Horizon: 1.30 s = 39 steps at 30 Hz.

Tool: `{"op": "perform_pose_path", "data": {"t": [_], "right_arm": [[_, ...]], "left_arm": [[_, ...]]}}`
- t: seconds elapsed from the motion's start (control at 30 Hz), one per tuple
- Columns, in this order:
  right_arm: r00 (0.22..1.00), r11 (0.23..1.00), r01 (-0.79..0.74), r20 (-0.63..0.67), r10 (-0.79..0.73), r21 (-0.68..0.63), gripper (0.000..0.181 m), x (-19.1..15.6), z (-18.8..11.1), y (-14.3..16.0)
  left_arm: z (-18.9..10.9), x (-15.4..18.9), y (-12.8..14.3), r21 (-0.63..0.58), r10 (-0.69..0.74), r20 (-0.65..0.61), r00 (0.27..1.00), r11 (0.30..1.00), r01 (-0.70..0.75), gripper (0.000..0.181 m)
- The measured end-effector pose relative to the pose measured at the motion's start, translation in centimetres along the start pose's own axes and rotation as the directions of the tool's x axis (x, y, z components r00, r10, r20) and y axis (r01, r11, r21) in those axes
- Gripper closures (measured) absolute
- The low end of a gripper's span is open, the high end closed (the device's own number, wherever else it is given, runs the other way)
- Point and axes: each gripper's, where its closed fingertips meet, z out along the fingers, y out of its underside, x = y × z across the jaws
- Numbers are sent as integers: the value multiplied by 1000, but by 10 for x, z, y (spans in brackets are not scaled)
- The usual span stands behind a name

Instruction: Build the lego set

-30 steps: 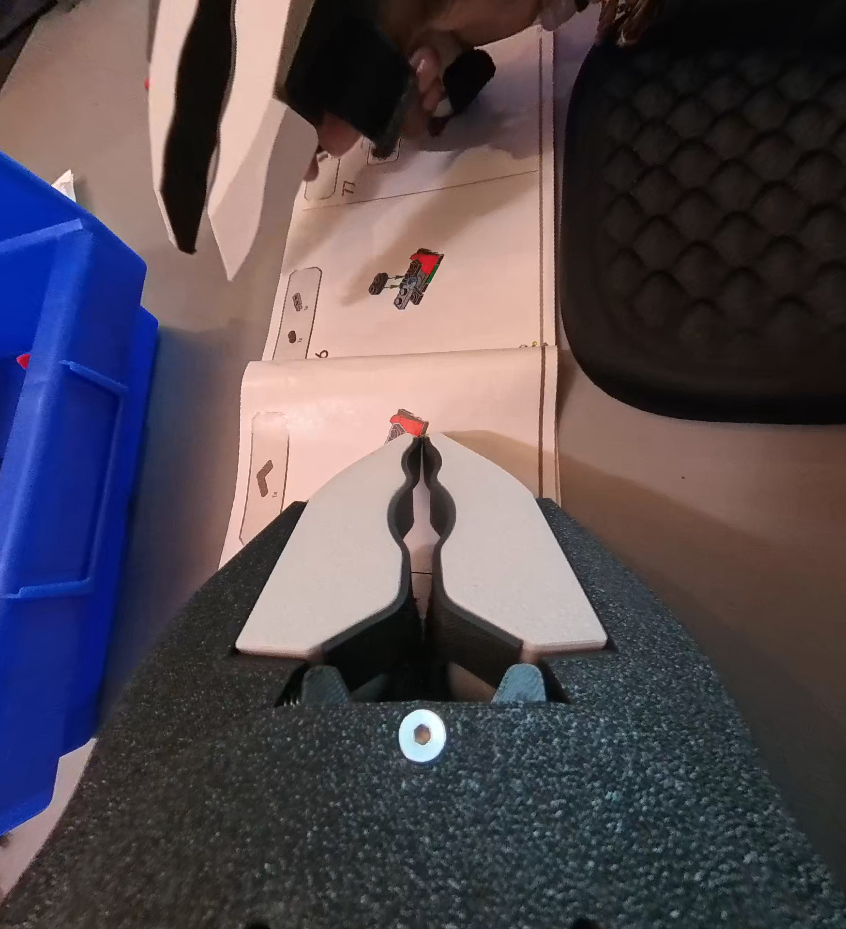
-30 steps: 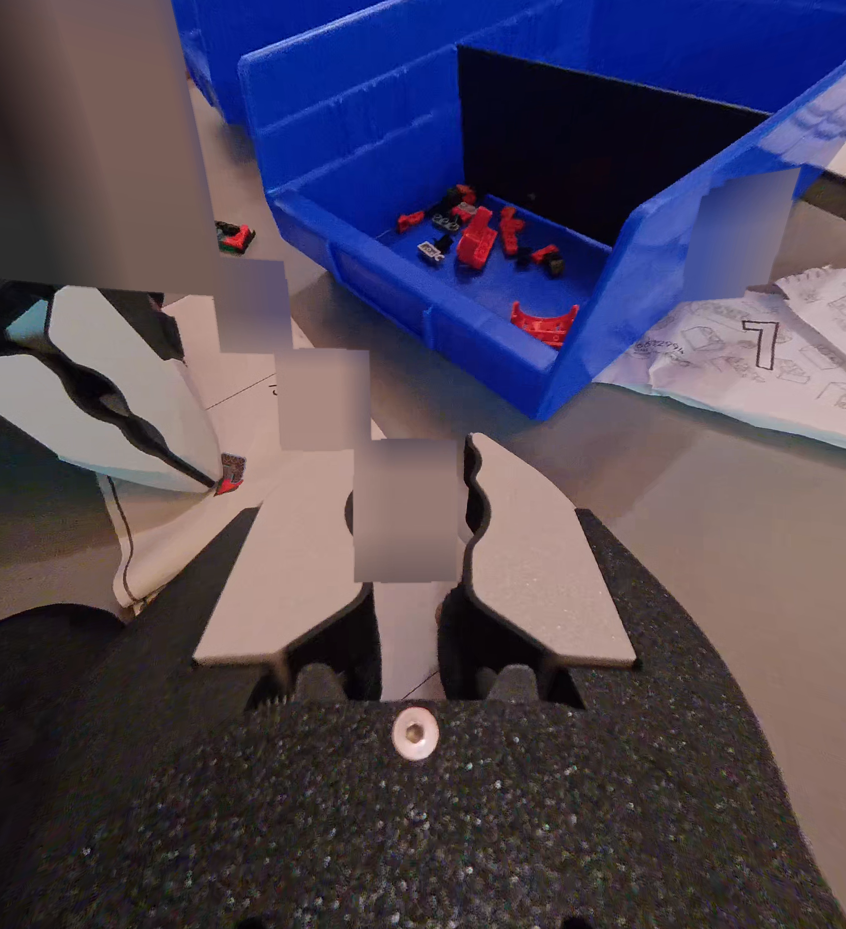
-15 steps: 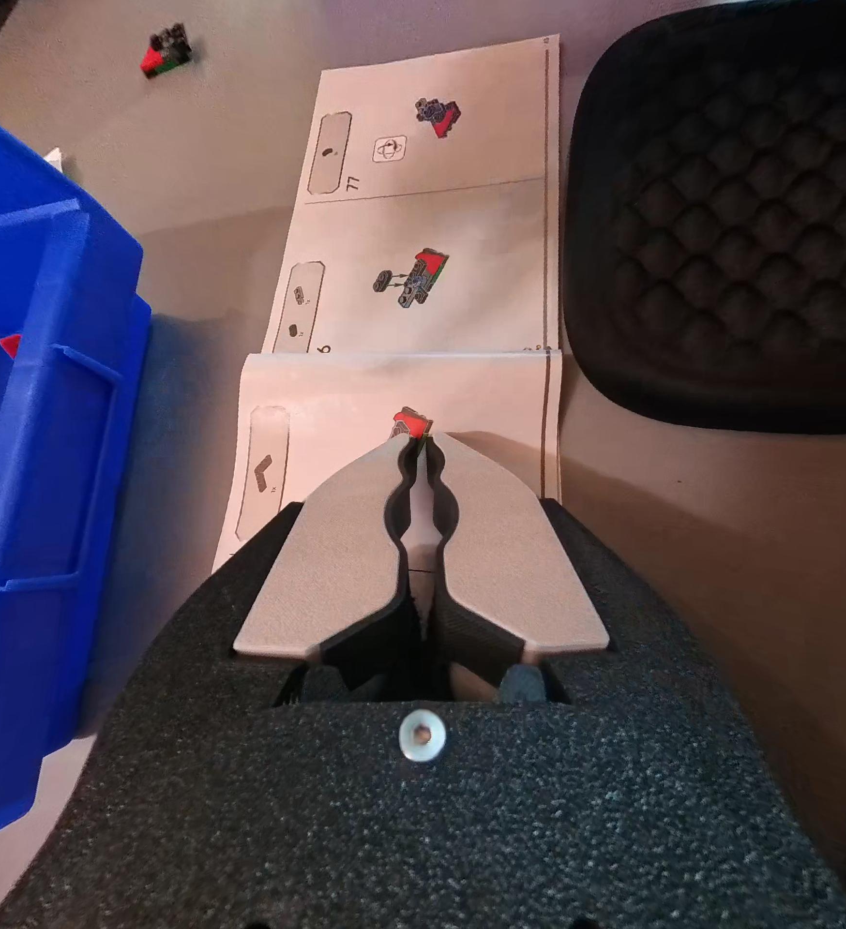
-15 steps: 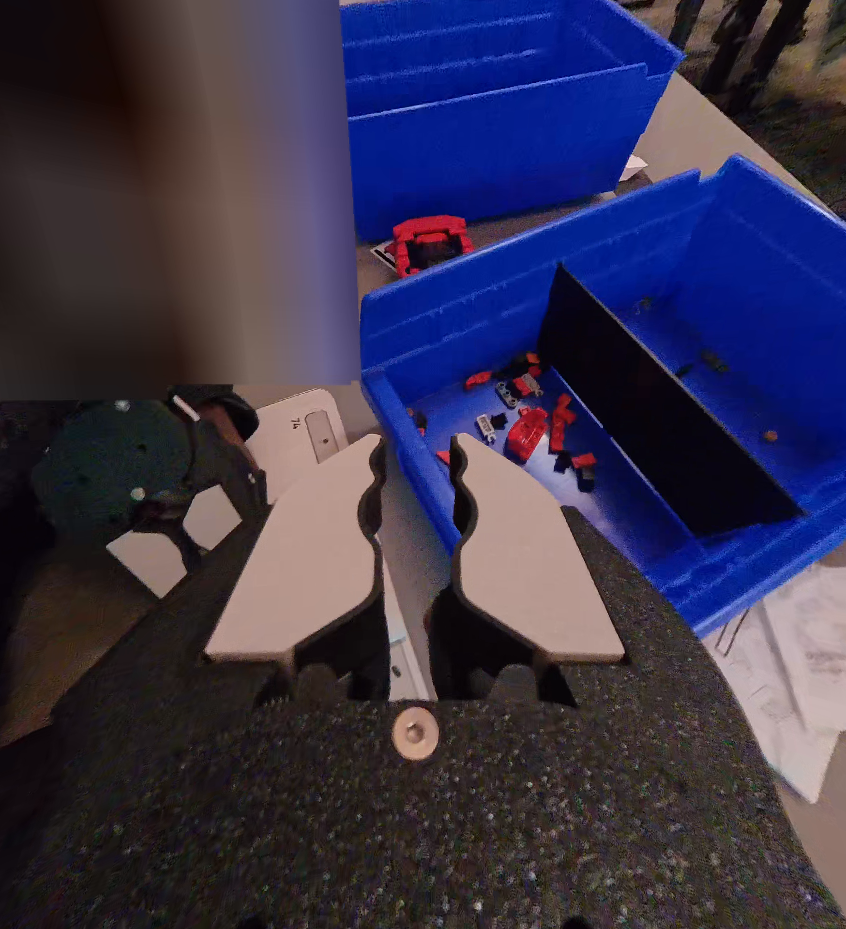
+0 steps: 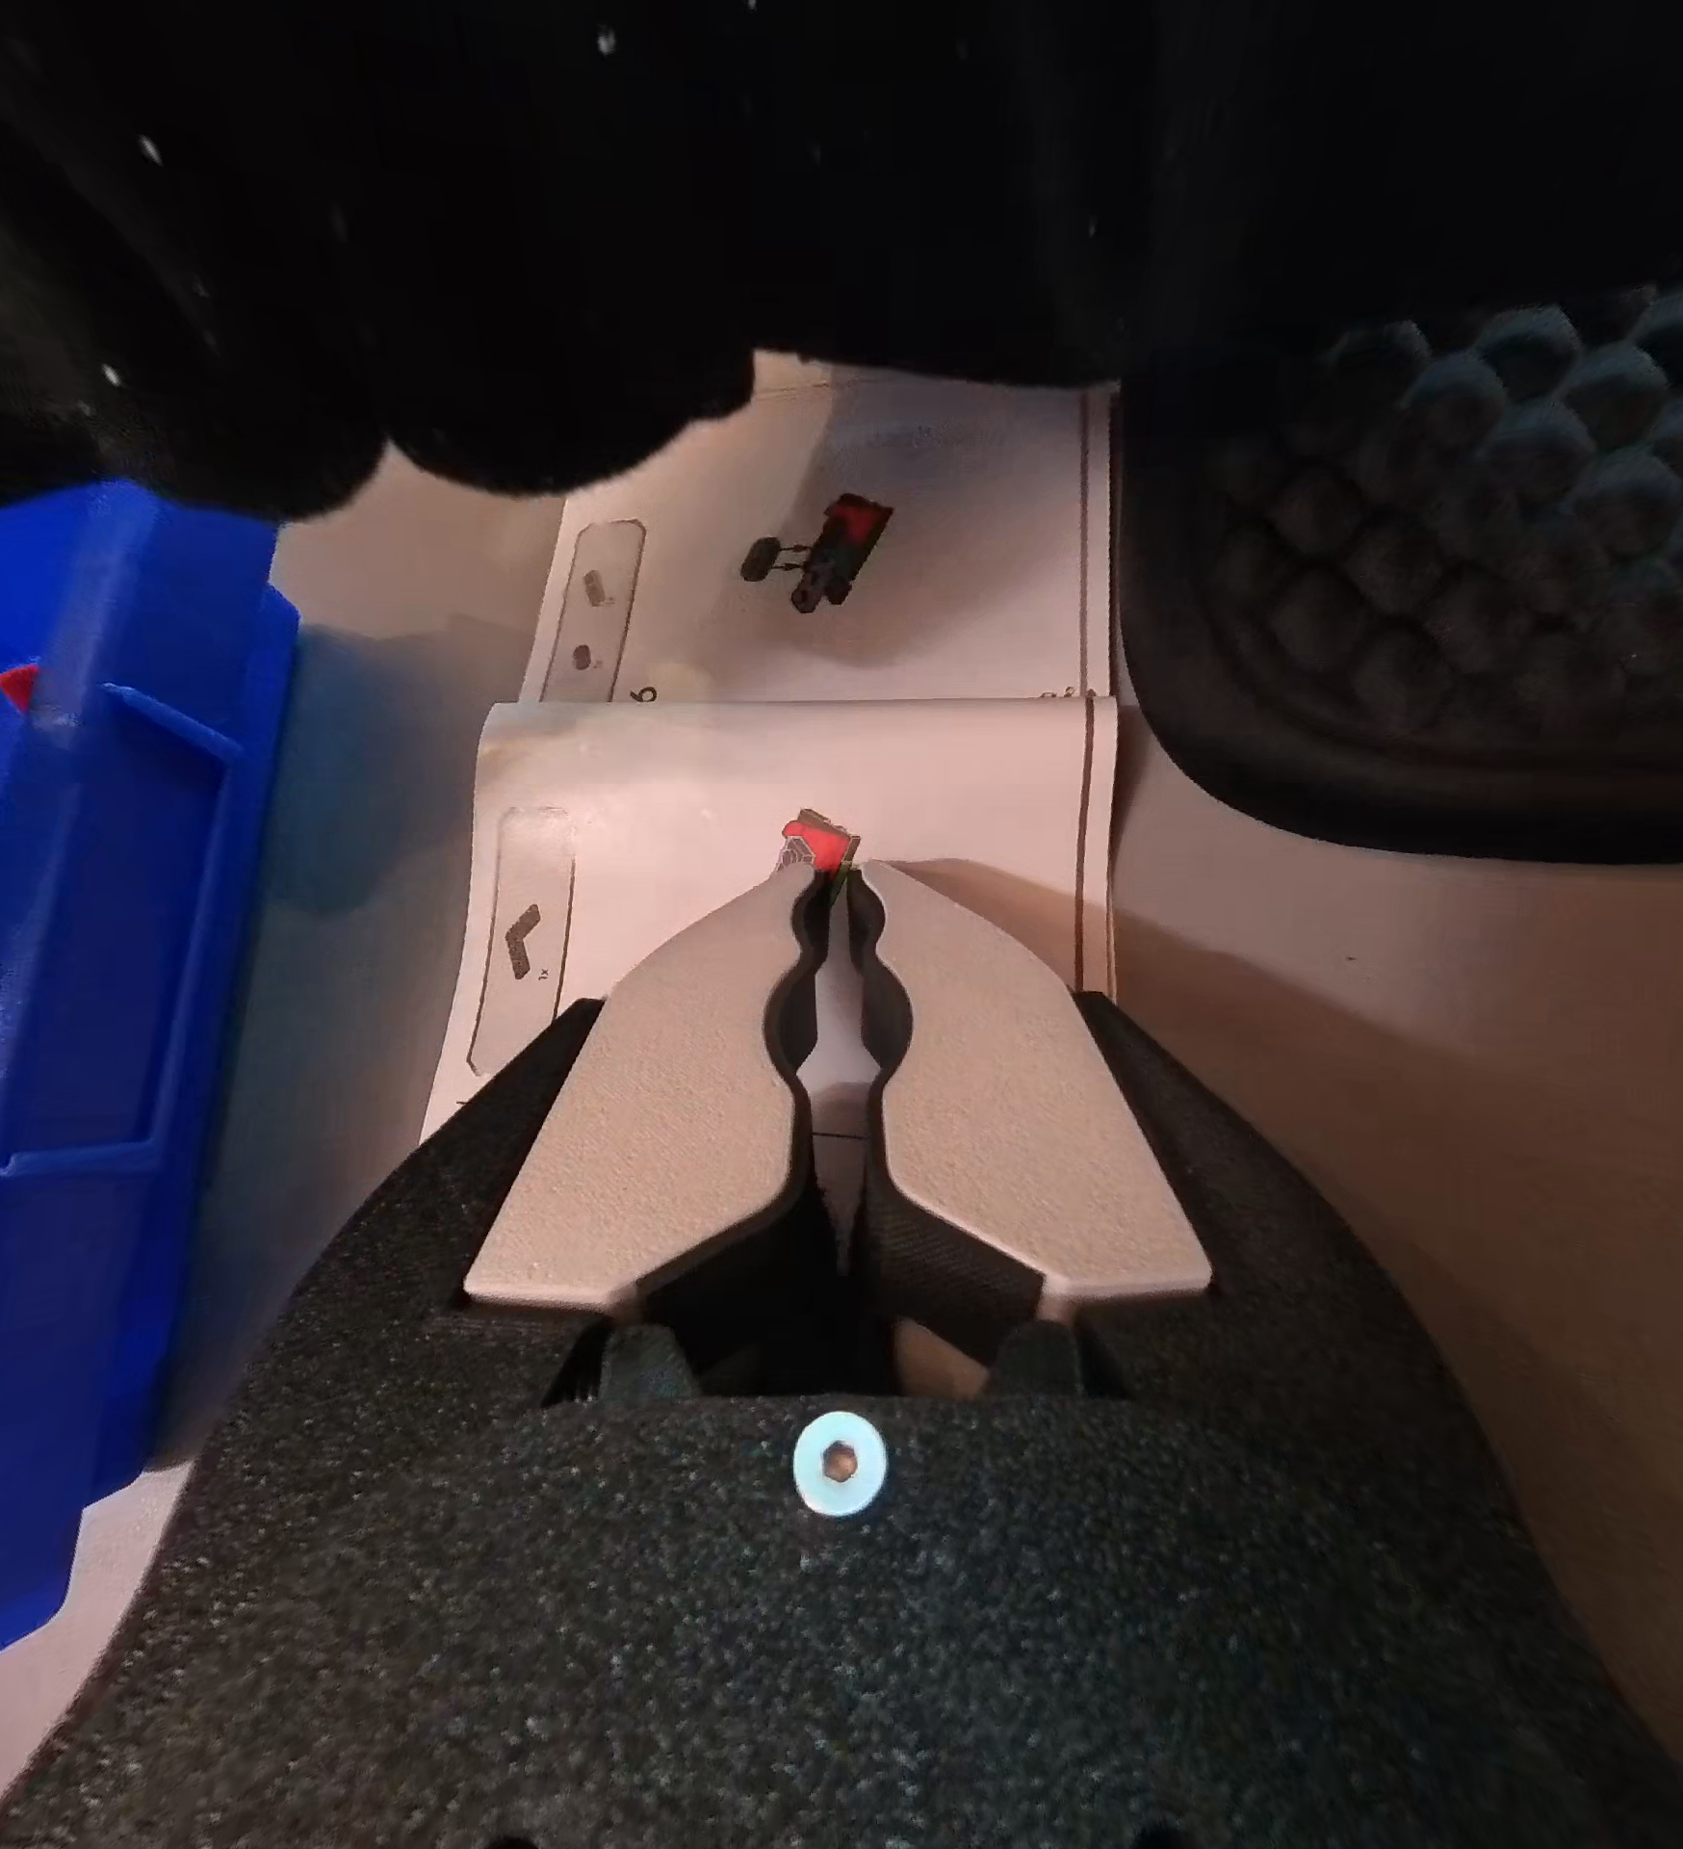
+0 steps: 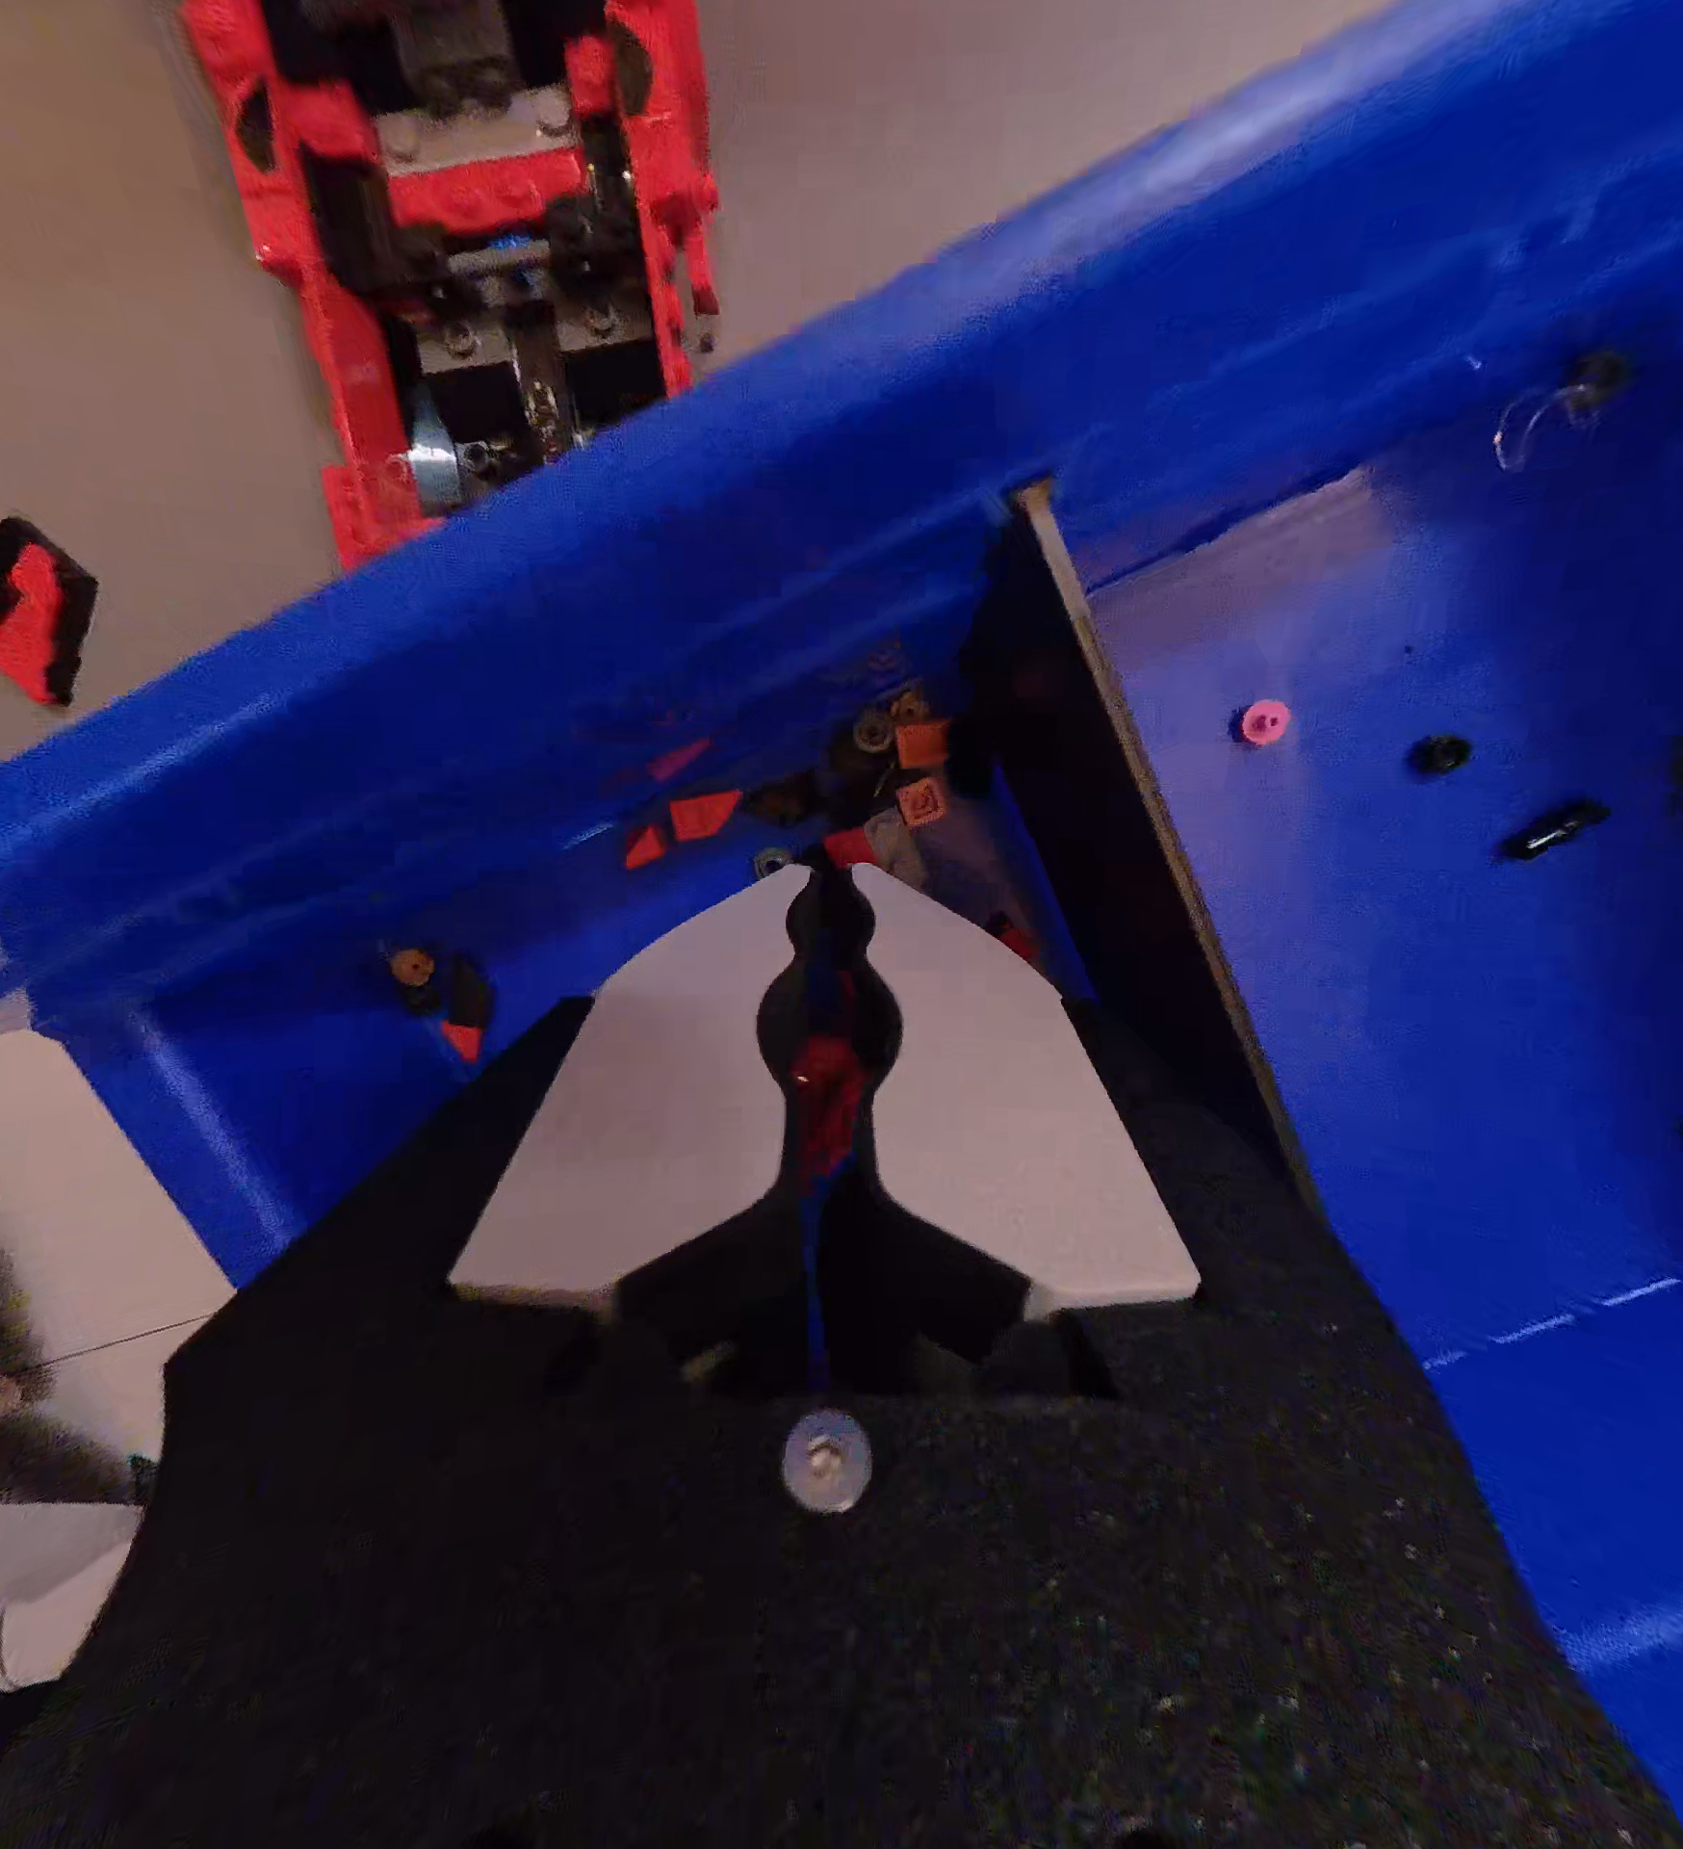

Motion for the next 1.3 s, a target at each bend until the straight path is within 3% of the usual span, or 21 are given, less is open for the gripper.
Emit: {"op": "perform_pose_path", "data": {"t": [0.13, 0.33, 0.7, 0.87, 1.03, 1.3], "right_arm": [[996, 1000, 3, 92, -2, -14, 179, -13, 1, 11], [998, 999, 10, 67, -12, 40, 173, -6, -12, 13], [998, 999, 48, 39, -48, -8, 165, -1, -3, 22], [985, 985, 174, -13, -174, -6, 157, -3, -4, 22], [947, 949, 314, -66, -314, 0, 162, -5, -4, 20], [959, 959, 283, -14, -284, -7, 172, -8, 1, 22]], "left_arm": [[0, 0, 0, 0, 1, 0, 1000, 1000, -1, 179], [0, 0, 0, -1, 2, 0, 1000, 1000, -2, 179], [0, 0, 0, -1, 3, 1, 1000, 1000, -3, 179], [0, 0, 0, 0, 3, 1, 1000, 1000, -3, 179], [0, 0, 0, 0, 2, 0, 1000, 1000, -2, 179], [0, 0, 0, 0, 4, 2, 1000, 1000, -4, 179]]}}
